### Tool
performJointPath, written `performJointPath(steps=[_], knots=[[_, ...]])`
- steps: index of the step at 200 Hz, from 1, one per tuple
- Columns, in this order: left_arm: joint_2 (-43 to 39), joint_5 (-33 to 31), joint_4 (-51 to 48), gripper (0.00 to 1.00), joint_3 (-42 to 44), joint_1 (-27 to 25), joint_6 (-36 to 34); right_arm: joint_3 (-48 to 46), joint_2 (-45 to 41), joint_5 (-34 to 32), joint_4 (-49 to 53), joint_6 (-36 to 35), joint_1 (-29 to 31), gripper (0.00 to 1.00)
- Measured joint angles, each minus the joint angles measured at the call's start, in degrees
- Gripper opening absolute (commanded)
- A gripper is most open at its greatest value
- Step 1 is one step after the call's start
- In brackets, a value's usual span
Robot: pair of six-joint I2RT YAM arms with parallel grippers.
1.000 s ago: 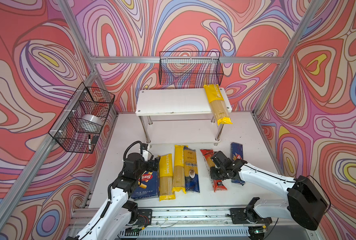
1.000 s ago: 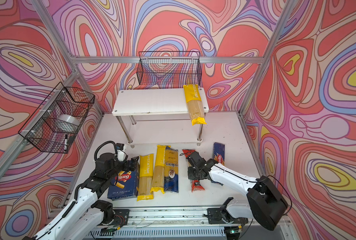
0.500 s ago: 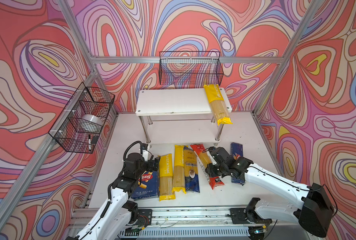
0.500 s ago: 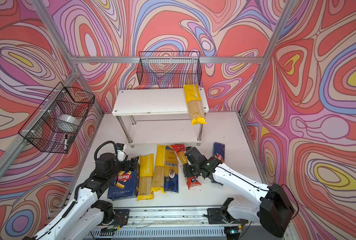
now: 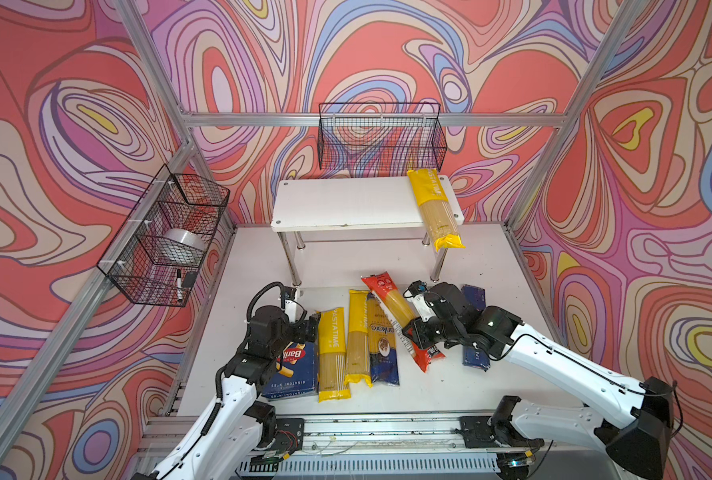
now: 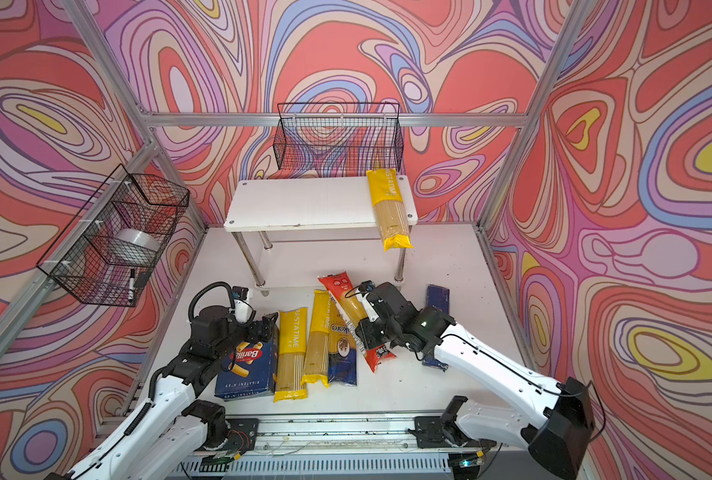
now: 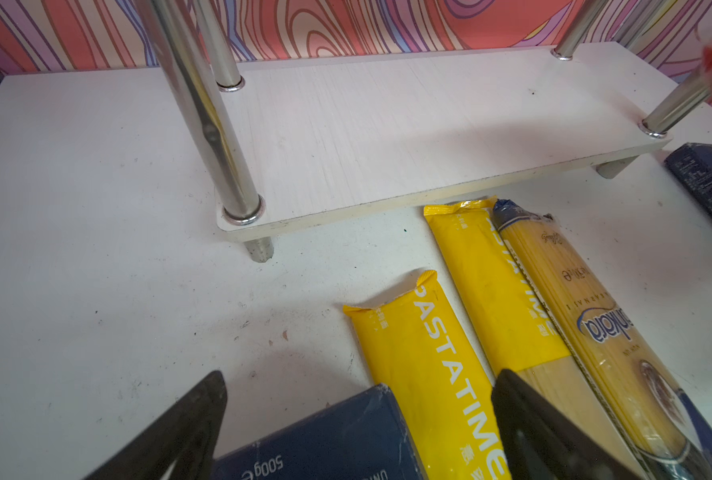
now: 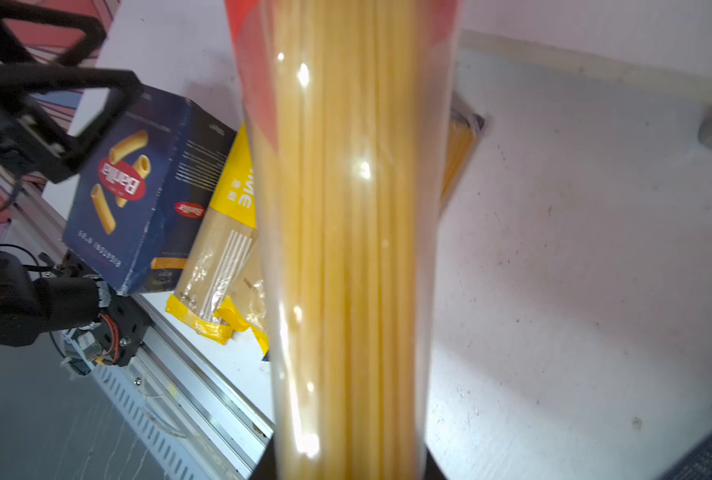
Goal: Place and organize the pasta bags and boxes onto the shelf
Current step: 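Lift the red spaghetti bag off the table with the right gripper, then carry the red spaghetti bag with the right gripper toward the shelf top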
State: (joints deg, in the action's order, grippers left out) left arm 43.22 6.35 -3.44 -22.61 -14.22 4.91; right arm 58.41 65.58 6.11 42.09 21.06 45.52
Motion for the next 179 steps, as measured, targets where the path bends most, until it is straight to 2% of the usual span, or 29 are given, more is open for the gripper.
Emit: performJointPath(steps=[39, 70, 179], knots=[[0.0, 0.0, 0.0, 1.0, 0.0, 0.0, 0.0, 6.5, 0.8, -0.8, 2.7, -2.9, 0.1, 0.0], [0.0, 0.0, 0.0, 1.0, 0.0, 0.0, 0.0, 11.8, 4.8, -1.0, 5.8, -4.5, 0.1, 0.0], [0.0, 0.0, 0.0, 1.0, 0.0, 0.0, 0.0, 28.2, 11.2, -4.4, 11.9, -5.5, 0.2, 0.0]])
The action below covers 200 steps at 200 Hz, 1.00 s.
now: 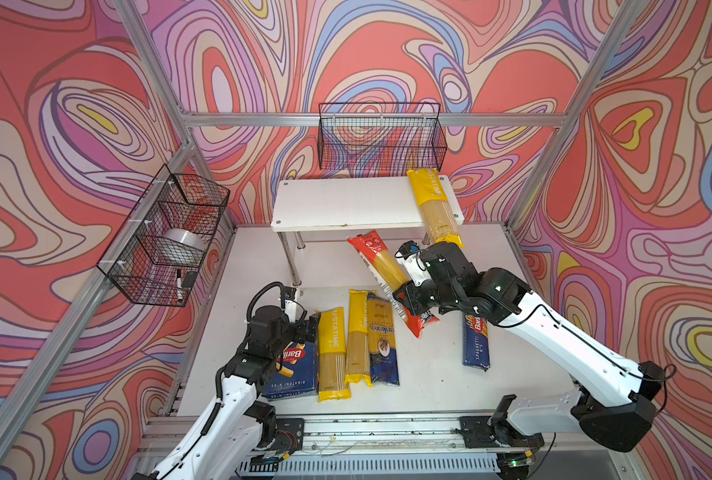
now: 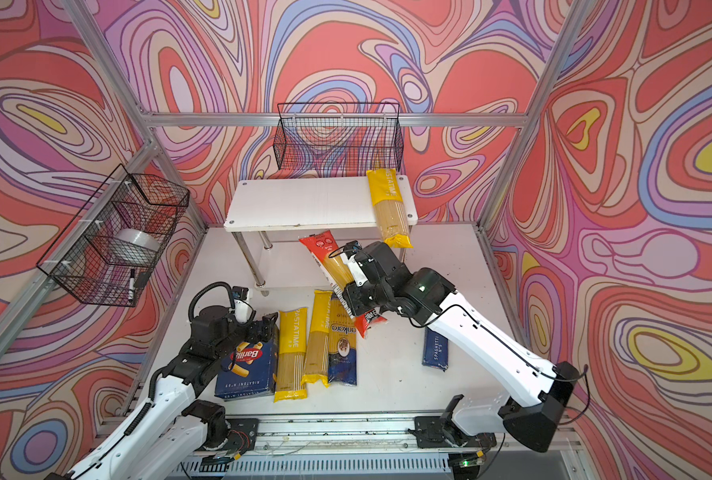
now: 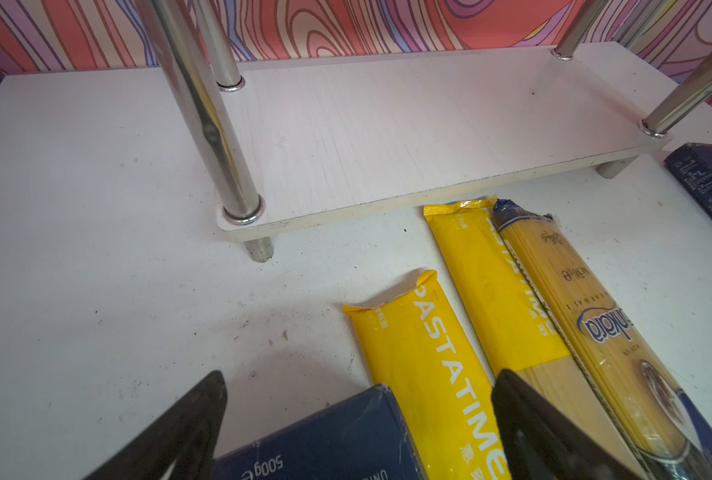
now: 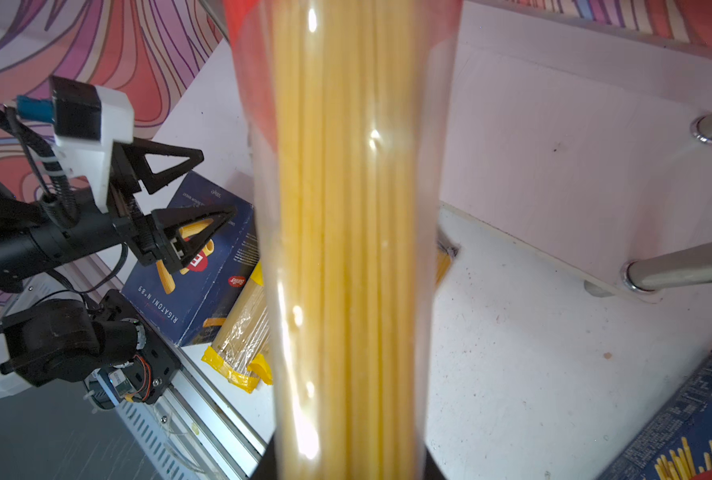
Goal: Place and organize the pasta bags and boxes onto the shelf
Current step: 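Carry the red spaghetti bag with the right gripper toward the shelf top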
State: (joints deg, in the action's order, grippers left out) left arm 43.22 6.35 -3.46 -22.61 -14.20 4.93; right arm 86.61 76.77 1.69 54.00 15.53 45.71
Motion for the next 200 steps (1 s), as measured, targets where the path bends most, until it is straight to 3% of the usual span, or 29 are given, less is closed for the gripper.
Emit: performJointPath(steps=[115, 200], knots=[[0.0, 0.0, 0.0, 1.0, 0.0, 0.0, 0.0, 11.9, 6.3, -1.0, 9.4, 0.1, 0.1, 0.0], [0.0, 0.0, -0.1, 1.0, 0.0, 0.0, 0.0, 18.7, 5.7, 4.7, 9.0, -3.1, 0.1, 0.0]])
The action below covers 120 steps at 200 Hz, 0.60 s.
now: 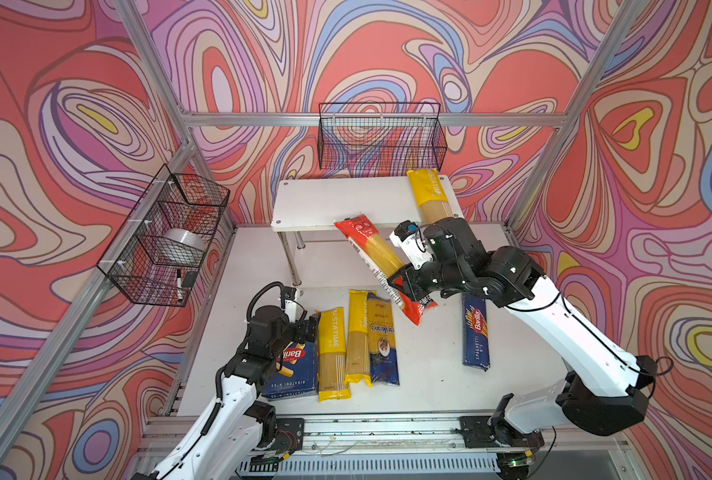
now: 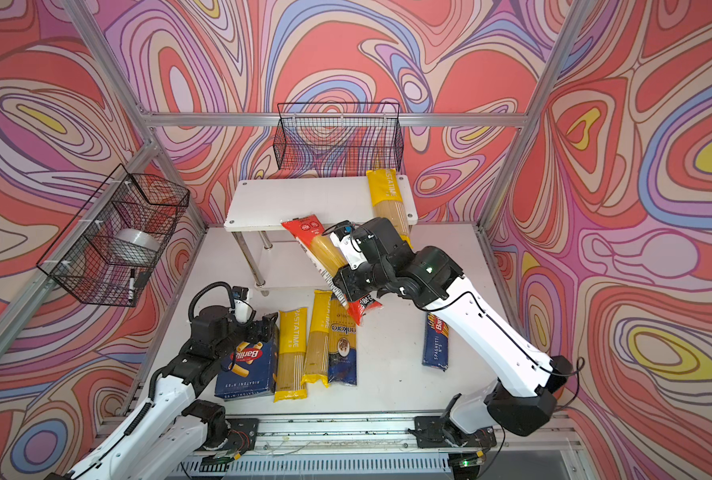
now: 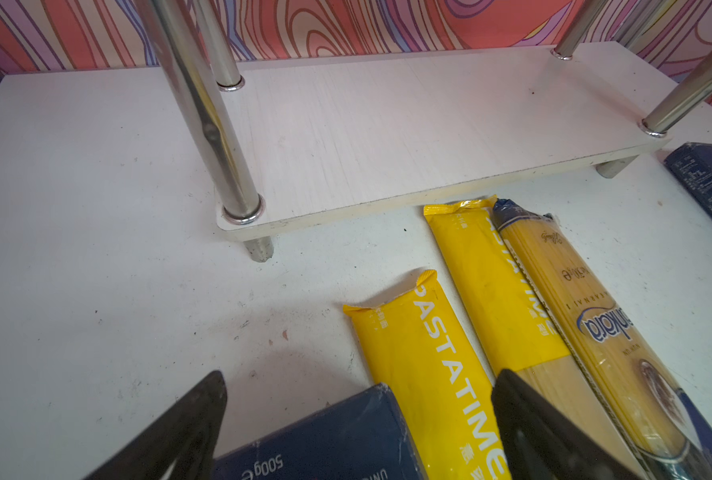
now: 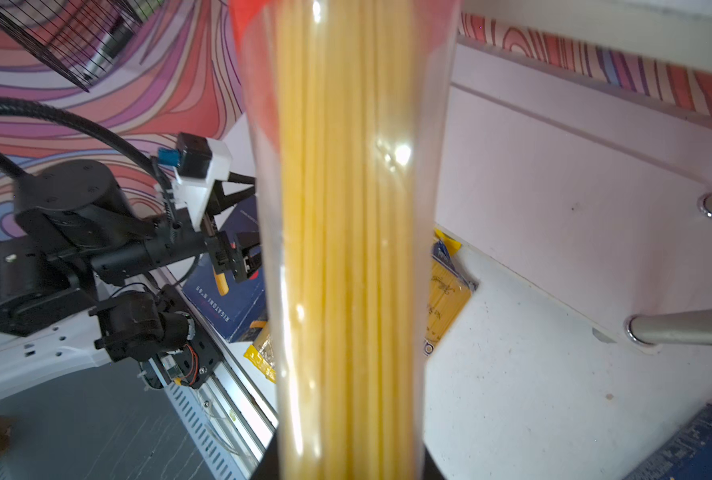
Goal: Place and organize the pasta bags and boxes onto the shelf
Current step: 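Carry the red spaghetti bag with the right gripper toward the shelf top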
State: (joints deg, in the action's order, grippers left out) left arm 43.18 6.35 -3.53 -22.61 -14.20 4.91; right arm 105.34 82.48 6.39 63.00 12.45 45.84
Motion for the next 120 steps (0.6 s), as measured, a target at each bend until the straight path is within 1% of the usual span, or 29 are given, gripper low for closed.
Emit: performJointPath(steps=[24, 58, 82, 120], knots=[[0.0, 0.0, 0.0, 1.0, 0.0, 0.0, 0.0, 3.7, -0.2, -2.2, 0.4, -0.2, 0.0, 0.0], [0.0, 0.0, 0.0, 1.0, 0.0, 0.0, 0.0, 10.6, 1.6, -9.1, 2.4, -0.2, 0.0, 0.0], [0.0, 0.0, 0.0, 1.0, 0.0, 0.0, 0.0, 15.3, 5.2, -12.2, 3.1, -0.7, -0.5, 0.0], [0.0, 0.0, 0.0, 1.0, 0.0, 0.0, 0.0, 21.7, 12.2, -14.2, 4.6, -1.4, -2.2, 0.0]])
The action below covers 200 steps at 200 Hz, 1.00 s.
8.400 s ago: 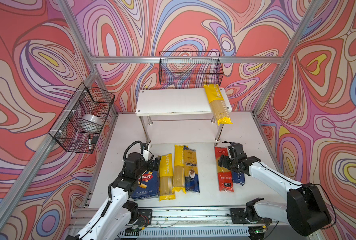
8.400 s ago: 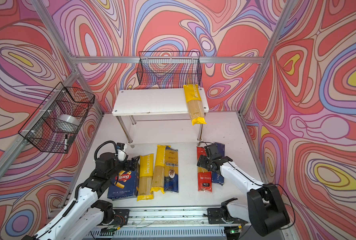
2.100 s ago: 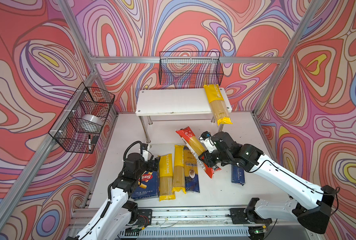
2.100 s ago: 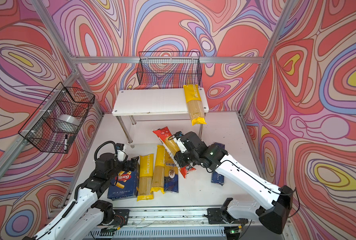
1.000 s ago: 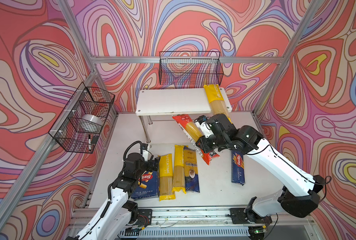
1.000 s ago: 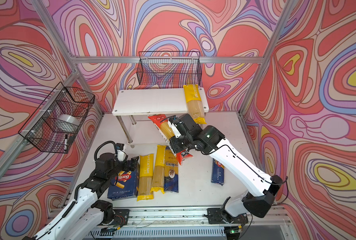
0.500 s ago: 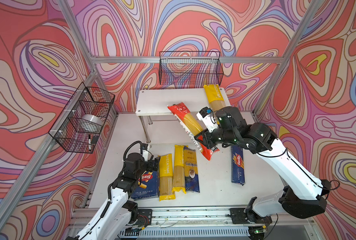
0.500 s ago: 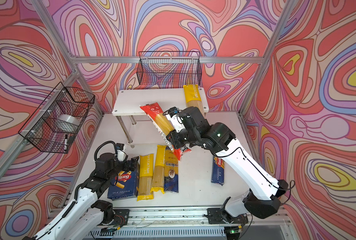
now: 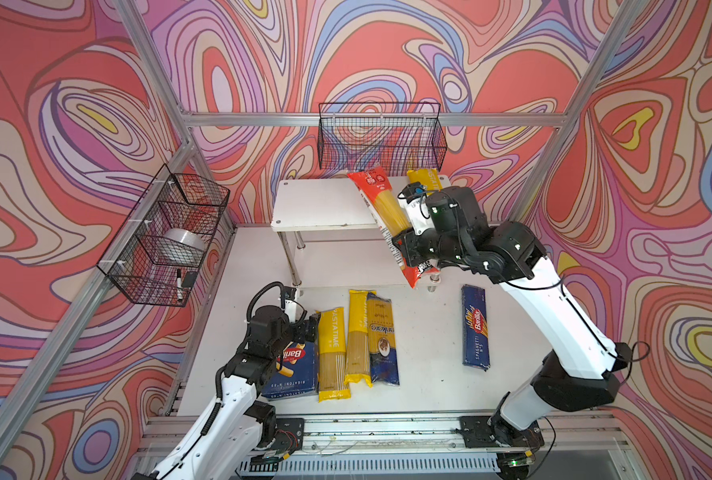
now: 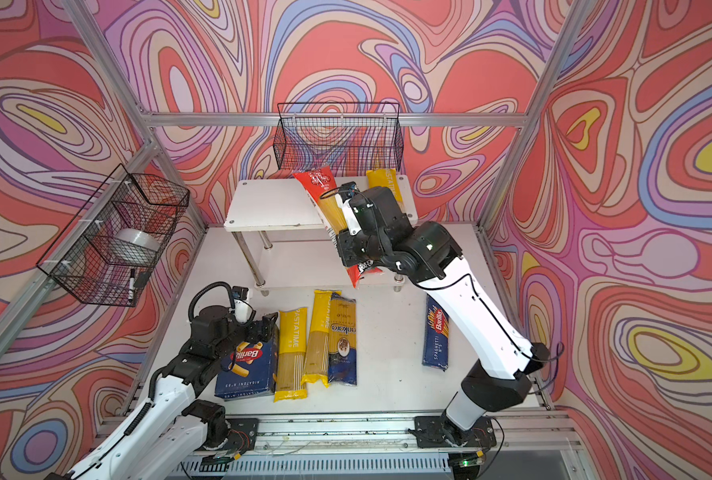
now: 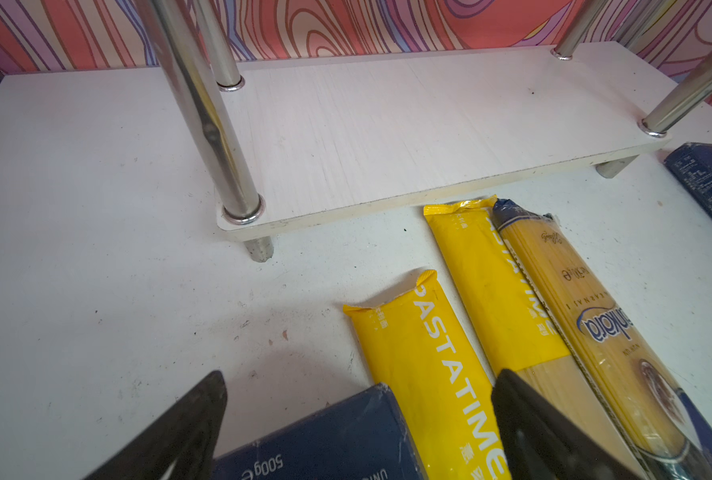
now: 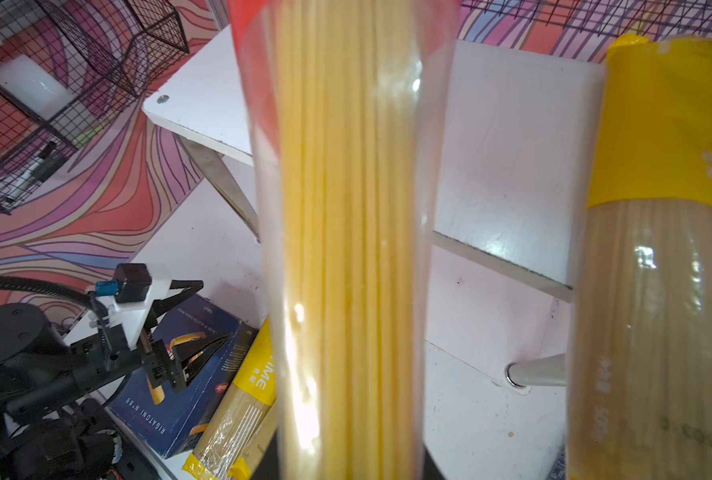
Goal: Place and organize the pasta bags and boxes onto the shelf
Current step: 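Carry the red spaghetti bag with the right gripper toward the shelf top, then lower the red bag onto the shelf top beside the yellow bag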
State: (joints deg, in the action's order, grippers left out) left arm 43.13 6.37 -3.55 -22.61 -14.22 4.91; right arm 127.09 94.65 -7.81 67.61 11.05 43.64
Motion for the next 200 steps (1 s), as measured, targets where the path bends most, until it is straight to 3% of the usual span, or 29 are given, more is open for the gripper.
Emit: performJointPath(steps=[87, 200], knots=[[0.0, 0.0, 0.0, 1.0, 0.0, 0.0, 0.0, 6.4, 6.2, 1.1, -1.5, -0.5, -8.2, 0.0], [-0.2, 0.0, 0.0, 1.0, 0.0, 0.0, 0.0, 7.6, 11.1, 2.8, -5.4, 0.2, -12.2, 0.03]])
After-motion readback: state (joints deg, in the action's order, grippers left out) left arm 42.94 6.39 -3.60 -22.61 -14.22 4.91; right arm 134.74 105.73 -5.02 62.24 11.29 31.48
